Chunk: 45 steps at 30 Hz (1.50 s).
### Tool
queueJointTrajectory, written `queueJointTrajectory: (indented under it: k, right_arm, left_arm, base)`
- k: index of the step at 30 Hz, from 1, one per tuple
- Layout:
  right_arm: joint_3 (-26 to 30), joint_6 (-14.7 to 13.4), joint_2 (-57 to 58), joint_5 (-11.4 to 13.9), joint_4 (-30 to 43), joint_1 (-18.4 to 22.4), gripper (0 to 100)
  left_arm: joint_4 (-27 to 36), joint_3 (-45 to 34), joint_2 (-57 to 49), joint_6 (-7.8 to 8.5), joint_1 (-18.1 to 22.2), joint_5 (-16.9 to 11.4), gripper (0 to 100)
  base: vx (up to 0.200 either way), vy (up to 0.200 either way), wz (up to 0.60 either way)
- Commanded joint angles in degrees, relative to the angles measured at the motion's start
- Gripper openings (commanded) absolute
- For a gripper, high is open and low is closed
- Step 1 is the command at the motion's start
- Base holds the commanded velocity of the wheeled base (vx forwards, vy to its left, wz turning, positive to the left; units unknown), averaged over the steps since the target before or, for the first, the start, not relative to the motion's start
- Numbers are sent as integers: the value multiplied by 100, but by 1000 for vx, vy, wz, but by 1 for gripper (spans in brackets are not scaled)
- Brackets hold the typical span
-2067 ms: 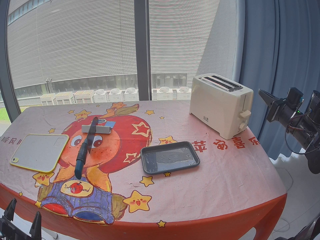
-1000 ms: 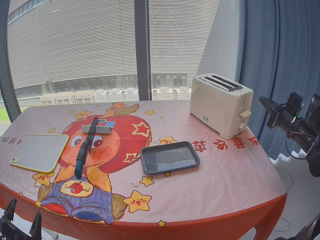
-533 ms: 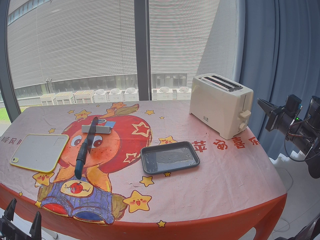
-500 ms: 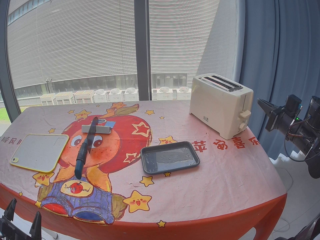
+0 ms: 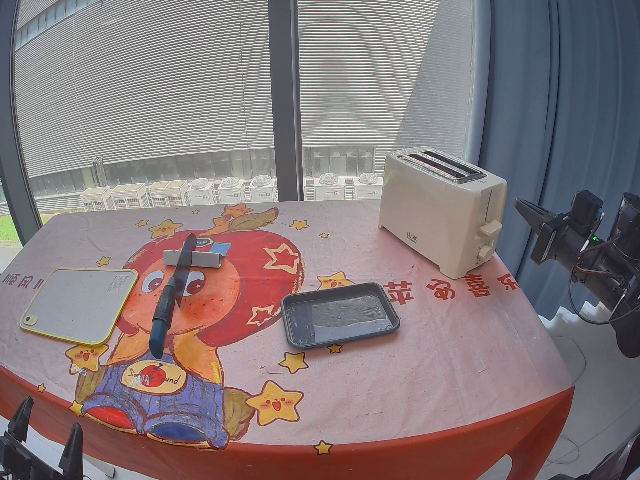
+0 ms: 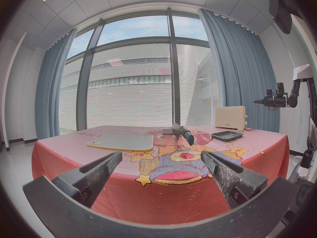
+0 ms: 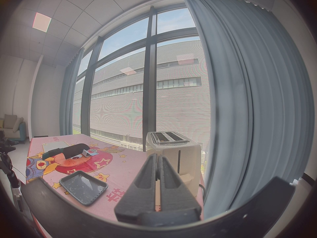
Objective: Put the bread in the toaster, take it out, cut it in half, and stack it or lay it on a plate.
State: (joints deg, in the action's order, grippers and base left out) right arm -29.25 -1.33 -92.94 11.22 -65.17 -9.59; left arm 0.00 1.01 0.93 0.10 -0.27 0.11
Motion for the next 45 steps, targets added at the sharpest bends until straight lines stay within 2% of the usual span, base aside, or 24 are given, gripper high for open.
queueJointTrajectory:
  k: [1,18,45]
  right_arm:
    - [15,1,13,3,4,-16,0]
    - [437,397,-40,47,4,-60,0]
    - [578,405,-14,3,-40,-201,0]
  left_arm:
    - [0,-92,4,-1,0,-2,100]
    - [-9,-92,4,-1,0,-2,100]
    - [0,-92,4,-1,0,-2,100]
  base:
    - [0,0,0]
    - [0,0,0]
    - [0,0,0]
